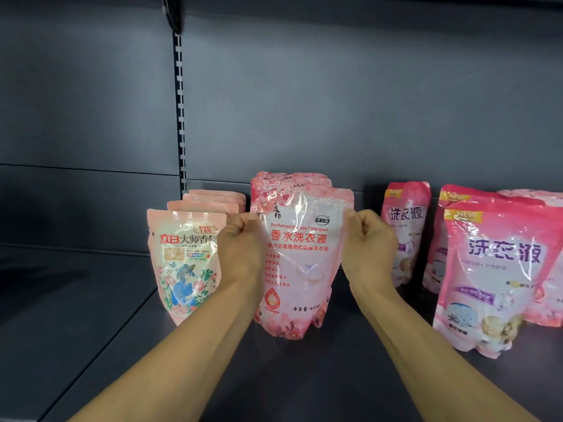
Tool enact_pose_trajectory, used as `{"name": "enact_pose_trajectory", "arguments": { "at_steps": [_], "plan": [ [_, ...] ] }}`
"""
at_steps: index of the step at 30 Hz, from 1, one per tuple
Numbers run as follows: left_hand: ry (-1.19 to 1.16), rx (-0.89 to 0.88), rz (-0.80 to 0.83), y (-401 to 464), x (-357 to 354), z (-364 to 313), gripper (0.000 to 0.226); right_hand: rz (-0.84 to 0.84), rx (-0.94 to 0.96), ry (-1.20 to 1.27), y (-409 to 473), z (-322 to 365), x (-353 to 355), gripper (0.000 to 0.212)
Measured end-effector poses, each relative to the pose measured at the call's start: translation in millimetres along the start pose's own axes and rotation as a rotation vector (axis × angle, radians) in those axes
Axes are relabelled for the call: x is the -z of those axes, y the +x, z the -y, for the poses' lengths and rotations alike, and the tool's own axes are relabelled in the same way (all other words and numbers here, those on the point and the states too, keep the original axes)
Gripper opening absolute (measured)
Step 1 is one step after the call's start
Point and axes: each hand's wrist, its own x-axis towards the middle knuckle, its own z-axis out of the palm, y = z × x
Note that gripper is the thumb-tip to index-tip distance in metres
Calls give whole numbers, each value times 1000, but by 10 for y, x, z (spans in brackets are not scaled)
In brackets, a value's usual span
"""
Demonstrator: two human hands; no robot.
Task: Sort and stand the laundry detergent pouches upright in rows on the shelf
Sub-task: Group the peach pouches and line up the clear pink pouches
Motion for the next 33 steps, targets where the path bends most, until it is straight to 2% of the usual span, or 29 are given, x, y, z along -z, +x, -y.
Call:
{"name": "enact_pose_trajectory", "arguments": {
  "at_steps": [7,11,15,18,21,24,26,33],
  "plan": [
    [45,-38,-21,54,40,28,33,20,38,0,8,-32,5,38],
    [105,-88,63,-32,152,51,27,165,15,65,-22,-65,109,26],
    [228,-34,178,-179,340,235,18,351,-61,96,-214,-175,281,8],
    [390,1,221,-240,480,409,19,480,-133,-43,-350,-330,411,19],
    [668,-17,279,-227,595,560,15,628,-123,-338,-438,-453,402,15],
    [824,-59,284,-201,658,637,20,624,-5,-493,-482,-512,344,6],
    [874,-92,257,-184,674,650,19,596,42,-557,-490,-531,337,10],
    [943,-132,187,-155,682,656,20,576,73,-626,-474,-568,323,14]
  ]
}}
